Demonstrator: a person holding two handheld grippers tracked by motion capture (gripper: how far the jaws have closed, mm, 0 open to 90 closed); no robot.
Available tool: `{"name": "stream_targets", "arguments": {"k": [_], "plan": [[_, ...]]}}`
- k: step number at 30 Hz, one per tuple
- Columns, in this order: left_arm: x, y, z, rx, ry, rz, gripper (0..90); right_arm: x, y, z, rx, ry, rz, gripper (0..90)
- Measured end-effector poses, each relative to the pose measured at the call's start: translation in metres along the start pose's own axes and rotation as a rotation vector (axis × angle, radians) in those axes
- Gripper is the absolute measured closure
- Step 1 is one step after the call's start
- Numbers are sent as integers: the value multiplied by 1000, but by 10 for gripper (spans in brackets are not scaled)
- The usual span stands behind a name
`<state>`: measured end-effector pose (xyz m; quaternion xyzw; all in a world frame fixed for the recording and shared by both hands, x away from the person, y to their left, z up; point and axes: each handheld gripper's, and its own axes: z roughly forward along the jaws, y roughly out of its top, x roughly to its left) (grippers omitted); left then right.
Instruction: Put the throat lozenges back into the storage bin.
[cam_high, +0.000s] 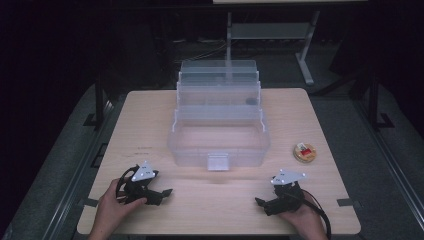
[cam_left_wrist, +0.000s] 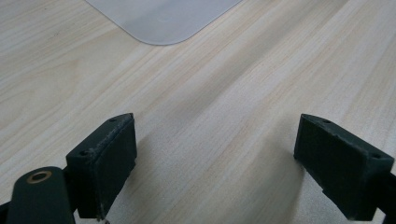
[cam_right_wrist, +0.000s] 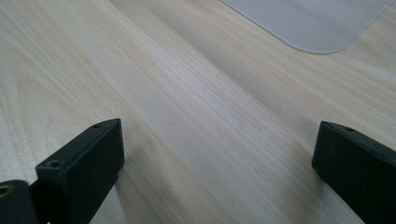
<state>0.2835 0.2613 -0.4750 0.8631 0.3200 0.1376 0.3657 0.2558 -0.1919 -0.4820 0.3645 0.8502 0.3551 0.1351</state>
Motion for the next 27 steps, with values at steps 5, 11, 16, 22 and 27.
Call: {"name": "stream_targets", "arguments": {"k": [5, 11, 16, 22, 27], "plan": [[0, 0, 0, 0, 0, 0, 122, 0, 0, 0, -1, 0, -1, 18], [0, 0, 0, 1, 0, 2, 122, 0, 0, 0, -1, 0, 0, 18], [0, 0, 0, 0, 0, 0, 122, -1, 0, 0, 4, 5, -5, 21], [0, 0, 0, 0, 0, 0, 121, 0, 4, -3, 47, 5, -12, 47], [0, 0, 0, 0, 0, 0, 121, 0, 6, -6, 55, 17, -11, 56]]}}
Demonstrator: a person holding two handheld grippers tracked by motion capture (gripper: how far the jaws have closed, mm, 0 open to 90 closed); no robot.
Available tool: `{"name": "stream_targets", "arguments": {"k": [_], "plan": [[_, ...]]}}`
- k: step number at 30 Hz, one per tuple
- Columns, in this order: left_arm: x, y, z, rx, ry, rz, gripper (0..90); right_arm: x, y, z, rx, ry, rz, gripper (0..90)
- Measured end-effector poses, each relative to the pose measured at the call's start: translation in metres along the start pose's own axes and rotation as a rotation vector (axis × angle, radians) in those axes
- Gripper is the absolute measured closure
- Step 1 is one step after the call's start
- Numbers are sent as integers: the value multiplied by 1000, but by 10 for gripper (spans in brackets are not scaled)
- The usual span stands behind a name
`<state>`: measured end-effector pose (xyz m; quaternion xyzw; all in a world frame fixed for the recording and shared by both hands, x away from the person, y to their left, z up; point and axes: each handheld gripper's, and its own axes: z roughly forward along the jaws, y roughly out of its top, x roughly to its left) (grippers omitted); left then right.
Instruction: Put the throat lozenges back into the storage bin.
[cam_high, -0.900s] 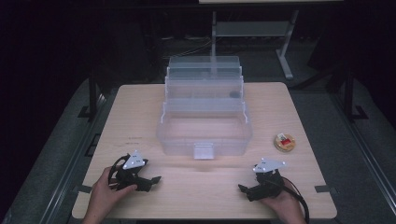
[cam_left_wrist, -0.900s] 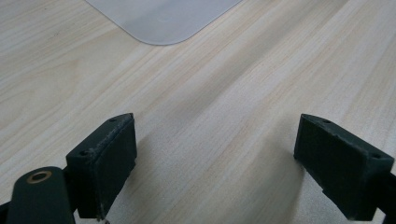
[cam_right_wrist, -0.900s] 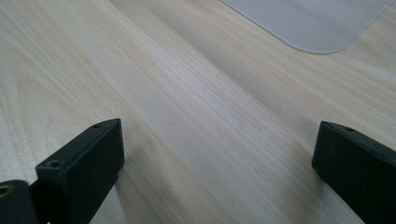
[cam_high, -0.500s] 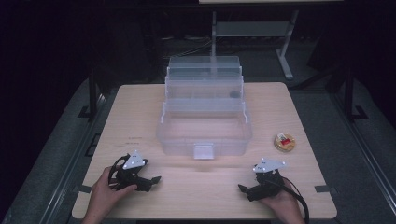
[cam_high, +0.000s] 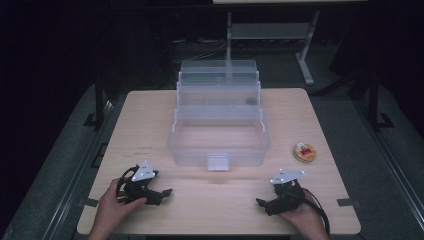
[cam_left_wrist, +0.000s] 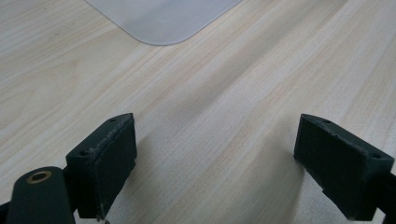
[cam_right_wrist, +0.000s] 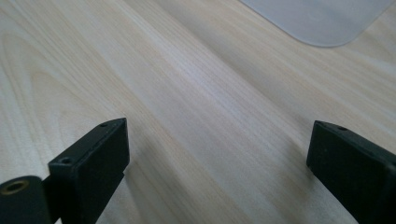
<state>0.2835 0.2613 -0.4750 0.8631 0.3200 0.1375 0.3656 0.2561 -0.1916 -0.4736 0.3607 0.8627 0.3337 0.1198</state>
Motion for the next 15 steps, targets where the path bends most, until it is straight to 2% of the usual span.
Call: {"name": "stream_targets", "arguments": {"k": [4, 7, 15], "plan": [[0, 0, 0, 0, 0, 0, 122, -1, 2, -4, -7, 16, 2, 70], [0, 0, 0, 0, 0, 0, 122, -2, 2, -6, 6, 8, -8, 76], [0, 0, 0, 0, 0, 0, 122, -6, 4, -12, 2, 5, 5, 99]]}}
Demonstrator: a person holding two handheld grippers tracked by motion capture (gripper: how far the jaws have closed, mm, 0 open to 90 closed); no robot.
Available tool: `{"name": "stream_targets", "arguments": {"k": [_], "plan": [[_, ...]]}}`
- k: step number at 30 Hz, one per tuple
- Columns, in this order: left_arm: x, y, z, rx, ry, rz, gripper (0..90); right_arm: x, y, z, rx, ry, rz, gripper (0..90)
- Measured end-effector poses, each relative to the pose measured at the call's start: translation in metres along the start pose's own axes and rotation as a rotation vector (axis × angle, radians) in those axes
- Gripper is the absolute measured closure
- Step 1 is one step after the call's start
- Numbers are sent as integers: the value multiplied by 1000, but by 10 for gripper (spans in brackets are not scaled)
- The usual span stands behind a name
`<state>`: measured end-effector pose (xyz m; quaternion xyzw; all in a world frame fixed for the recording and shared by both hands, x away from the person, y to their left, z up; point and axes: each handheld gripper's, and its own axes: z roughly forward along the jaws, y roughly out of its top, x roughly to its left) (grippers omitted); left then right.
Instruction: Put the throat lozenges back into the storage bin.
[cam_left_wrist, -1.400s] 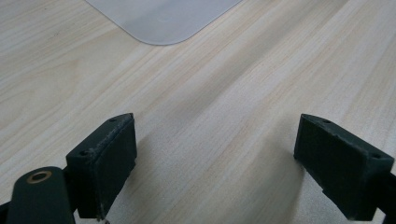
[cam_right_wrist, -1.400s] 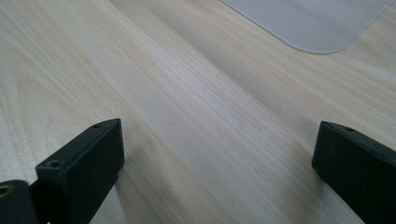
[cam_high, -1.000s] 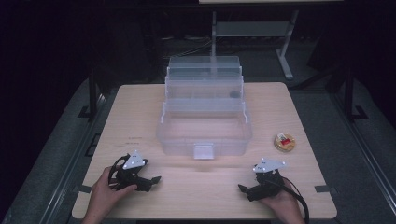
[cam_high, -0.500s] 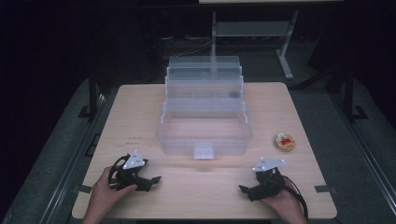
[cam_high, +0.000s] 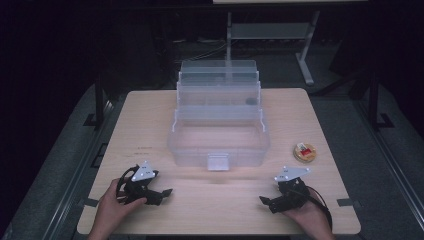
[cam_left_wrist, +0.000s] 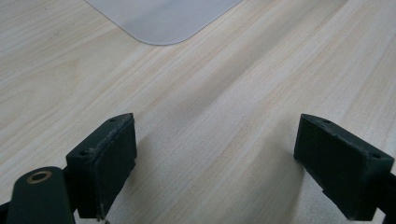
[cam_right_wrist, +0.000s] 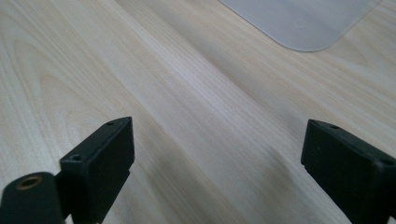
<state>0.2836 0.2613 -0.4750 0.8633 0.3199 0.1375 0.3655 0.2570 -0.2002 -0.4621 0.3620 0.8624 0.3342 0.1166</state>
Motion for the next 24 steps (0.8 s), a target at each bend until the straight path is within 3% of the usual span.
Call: {"name": "stream_targets", "arguments": {"k": [24], "plan": [[0, 0, 0, 0, 0, 0, 122, -15, 2, -12, 22, -1, 26, 148]]}}
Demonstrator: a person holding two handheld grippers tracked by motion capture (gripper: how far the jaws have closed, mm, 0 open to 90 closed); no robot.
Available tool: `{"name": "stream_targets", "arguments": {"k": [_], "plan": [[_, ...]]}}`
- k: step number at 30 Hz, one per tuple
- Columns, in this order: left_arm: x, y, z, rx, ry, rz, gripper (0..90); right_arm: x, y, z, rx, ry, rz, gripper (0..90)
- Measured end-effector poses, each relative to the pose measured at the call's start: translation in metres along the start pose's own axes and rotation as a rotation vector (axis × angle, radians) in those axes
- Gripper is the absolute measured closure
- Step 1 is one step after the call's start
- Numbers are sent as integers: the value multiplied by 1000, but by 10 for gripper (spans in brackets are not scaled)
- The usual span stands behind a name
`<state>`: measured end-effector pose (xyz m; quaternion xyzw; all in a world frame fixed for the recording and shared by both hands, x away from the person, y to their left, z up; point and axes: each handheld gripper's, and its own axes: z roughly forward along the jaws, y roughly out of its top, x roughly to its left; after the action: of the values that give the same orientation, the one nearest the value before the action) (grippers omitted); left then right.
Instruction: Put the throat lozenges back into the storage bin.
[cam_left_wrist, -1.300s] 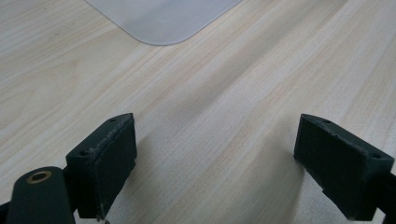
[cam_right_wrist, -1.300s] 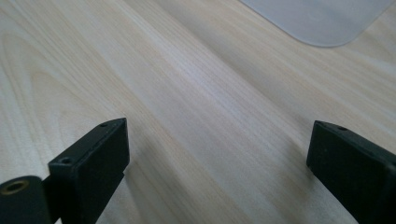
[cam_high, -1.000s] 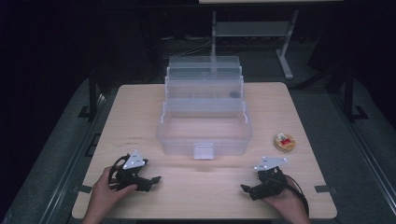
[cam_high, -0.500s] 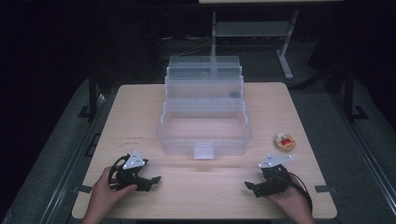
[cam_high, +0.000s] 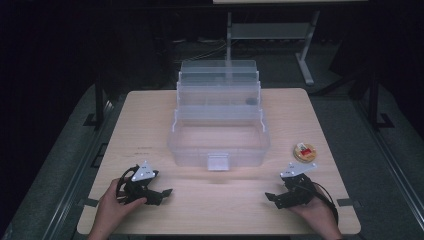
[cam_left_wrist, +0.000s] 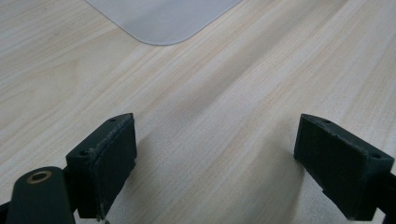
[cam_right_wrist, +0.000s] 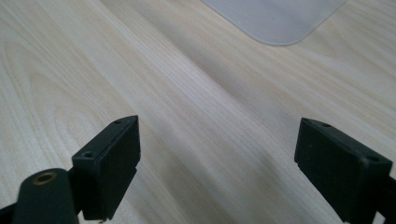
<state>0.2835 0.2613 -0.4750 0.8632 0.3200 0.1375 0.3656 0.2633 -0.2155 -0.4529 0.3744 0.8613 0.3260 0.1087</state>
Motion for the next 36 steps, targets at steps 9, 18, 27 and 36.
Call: {"name": "stream_targets", "arguments": {"k": [9, 18, 27, 36], "plan": [[0, 0, 0, 0, 0, 0, 122, -7, 2, -4, 8, -23, -3, 148], [0, 0, 0, 0, 0, 0, 122, -18, 4, -10, 19, -43, 15, 149], [0, 0, 0, -1, 0, -1, 122, -28, 7, -15, 19, -60, 24, 149], [0, 0, 0, -4, 1, -1, 122, -39, 12, -22, 16, -77, 33, 149]]}}
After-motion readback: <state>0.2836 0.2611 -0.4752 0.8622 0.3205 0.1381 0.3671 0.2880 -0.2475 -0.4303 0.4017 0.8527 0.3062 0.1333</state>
